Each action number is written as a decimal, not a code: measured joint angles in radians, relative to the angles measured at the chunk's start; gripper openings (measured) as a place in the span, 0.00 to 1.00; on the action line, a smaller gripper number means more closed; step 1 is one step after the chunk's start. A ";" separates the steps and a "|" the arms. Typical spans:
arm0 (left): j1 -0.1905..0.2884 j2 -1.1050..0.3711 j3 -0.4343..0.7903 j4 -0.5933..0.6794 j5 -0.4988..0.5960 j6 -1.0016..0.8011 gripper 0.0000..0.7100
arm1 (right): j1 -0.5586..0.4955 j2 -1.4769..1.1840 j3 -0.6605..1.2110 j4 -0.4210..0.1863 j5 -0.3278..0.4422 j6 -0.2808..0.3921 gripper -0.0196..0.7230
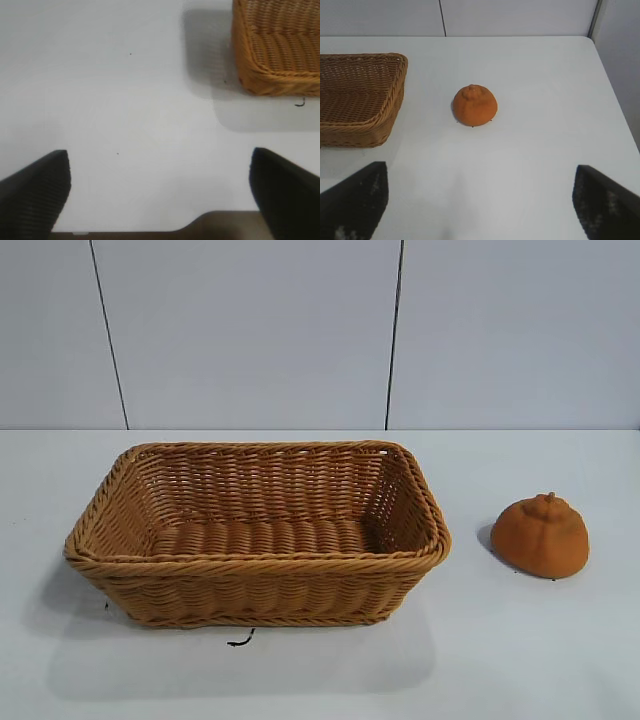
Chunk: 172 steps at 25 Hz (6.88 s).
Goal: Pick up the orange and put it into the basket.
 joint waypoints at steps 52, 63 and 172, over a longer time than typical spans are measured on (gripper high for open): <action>-0.005 -0.162 0.002 -0.001 0.001 0.000 0.98 | 0.000 1.925 -0.946 0.111 -0.071 -0.008 0.96; -0.005 -0.162 0.002 -0.001 -0.001 0.000 0.98 | 0.000 2.120 -0.949 0.146 -0.093 -0.039 0.96; -0.005 -0.162 0.002 0.000 0.000 0.000 0.98 | 0.297 2.250 -1.704 -0.074 0.199 0.087 0.96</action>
